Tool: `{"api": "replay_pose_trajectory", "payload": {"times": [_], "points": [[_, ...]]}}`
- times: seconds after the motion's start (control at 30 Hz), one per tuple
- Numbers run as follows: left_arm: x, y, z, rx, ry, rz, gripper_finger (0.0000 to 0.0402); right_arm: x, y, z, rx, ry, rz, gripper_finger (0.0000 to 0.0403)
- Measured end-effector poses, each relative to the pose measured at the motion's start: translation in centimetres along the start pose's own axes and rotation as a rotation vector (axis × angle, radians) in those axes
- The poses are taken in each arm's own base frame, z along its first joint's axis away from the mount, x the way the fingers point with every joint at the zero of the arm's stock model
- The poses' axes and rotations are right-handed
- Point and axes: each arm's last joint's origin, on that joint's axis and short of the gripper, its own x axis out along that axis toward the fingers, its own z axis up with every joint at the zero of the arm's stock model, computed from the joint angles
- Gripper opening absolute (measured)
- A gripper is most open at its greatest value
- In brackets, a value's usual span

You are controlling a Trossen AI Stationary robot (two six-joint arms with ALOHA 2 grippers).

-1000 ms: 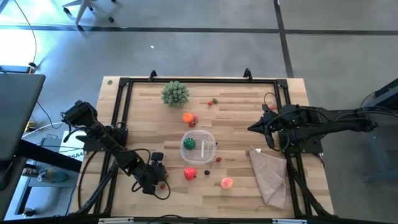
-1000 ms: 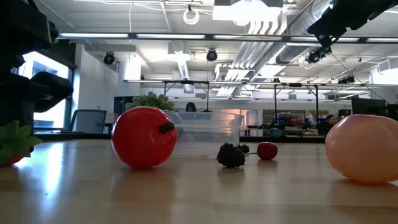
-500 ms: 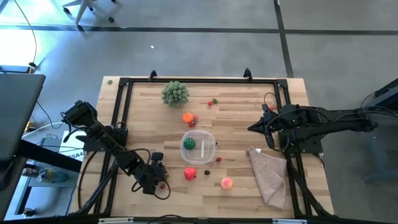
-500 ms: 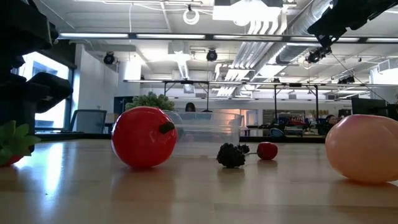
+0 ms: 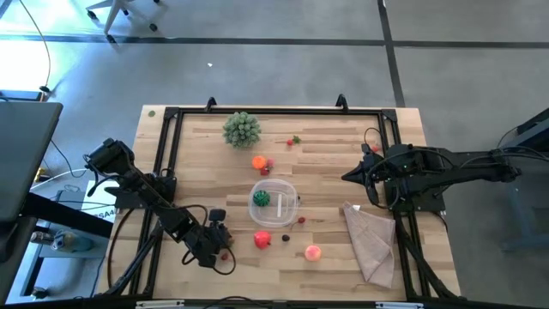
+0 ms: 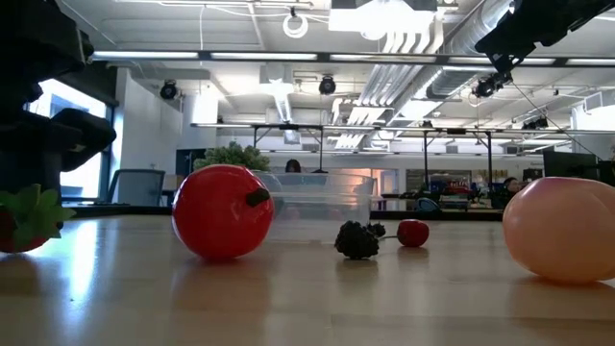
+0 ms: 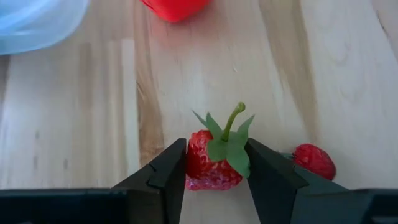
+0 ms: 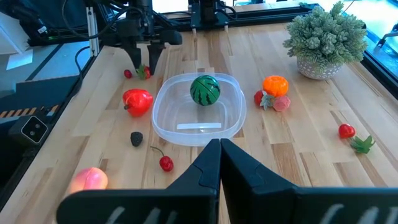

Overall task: Pick and placing Produce into tupperware
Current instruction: Put the bottom strawberry into the transparent container

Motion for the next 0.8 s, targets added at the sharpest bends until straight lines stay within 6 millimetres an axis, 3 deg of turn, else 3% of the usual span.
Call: {"api": "replay_pose_trajectory", "payload": {"times": [0.4, 0.6, 0.8], "points": [[-0.9, 0.3, 1.0, 0.005, -0.107, 0.119, 0.0138, 0.0, 0.0, 0.0, 0.000, 0.001, 0.000, 0.0000], [-3.1, 0.8, 4.1, -0.007, -0.236, 0.214, 0.0138, 0.0, 0.0, 0.0, 0.000, 0.001, 0.000, 0.0000], [-4.6, 4.5, 8.4, -0.076, -0.298, 0.267, 0.0138, 0.0, 0.0, 0.0, 0.000, 0.001, 0.000, 0.0000]]}}
